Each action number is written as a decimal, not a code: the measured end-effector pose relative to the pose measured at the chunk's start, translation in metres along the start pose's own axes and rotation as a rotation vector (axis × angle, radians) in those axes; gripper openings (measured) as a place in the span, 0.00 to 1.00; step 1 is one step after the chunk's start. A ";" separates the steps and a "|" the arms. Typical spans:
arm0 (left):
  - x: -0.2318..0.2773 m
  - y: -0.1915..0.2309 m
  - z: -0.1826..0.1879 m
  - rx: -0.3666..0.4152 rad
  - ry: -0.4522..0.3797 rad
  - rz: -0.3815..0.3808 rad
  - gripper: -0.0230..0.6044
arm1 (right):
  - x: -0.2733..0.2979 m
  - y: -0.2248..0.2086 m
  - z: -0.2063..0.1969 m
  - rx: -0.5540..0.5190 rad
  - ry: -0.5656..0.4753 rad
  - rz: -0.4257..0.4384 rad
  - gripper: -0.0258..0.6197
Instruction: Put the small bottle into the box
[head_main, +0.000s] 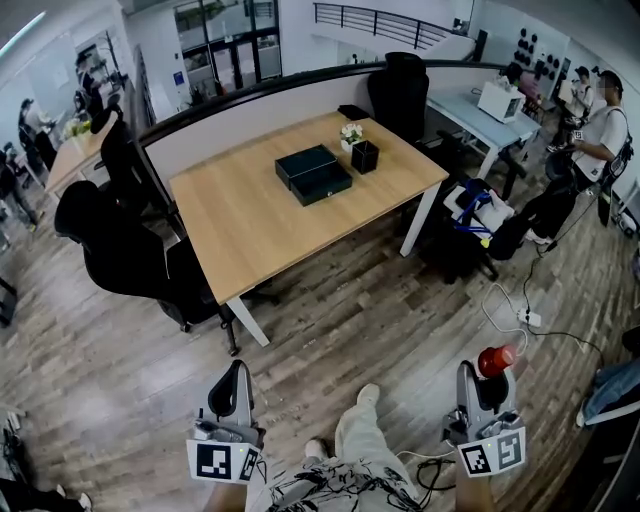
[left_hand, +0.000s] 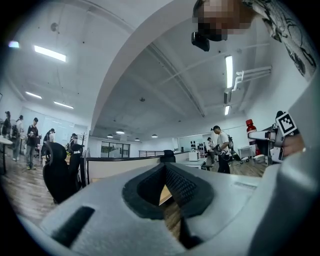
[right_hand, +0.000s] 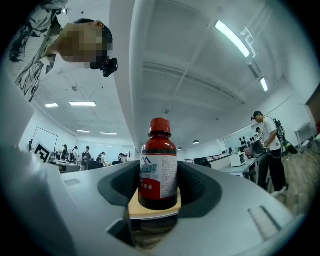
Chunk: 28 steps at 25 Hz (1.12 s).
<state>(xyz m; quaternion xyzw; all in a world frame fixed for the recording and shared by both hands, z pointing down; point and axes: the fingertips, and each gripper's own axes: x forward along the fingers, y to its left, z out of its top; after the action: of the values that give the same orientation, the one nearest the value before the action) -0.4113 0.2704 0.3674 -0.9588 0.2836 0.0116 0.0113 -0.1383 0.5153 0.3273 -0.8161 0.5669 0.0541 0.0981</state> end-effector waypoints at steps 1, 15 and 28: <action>0.010 0.000 0.000 0.000 -0.001 0.002 0.04 | 0.009 -0.005 -0.002 0.001 -0.001 0.006 0.40; 0.175 -0.013 0.022 0.028 -0.028 0.059 0.04 | 0.155 -0.115 -0.003 0.004 -0.023 0.083 0.40; 0.270 -0.039 0.009 -0.007 -0.017 0.158 0.04 | 0.250 -0.200 -0.025 0.027 0.011 0.170 0.40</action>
<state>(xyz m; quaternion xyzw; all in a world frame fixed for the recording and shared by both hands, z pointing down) -0.1637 0.1566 0.3517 -0.9334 0.3581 0.0217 0.0095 0.1363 0.3489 0.3217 -0.7641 0.6352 0.0501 0.1009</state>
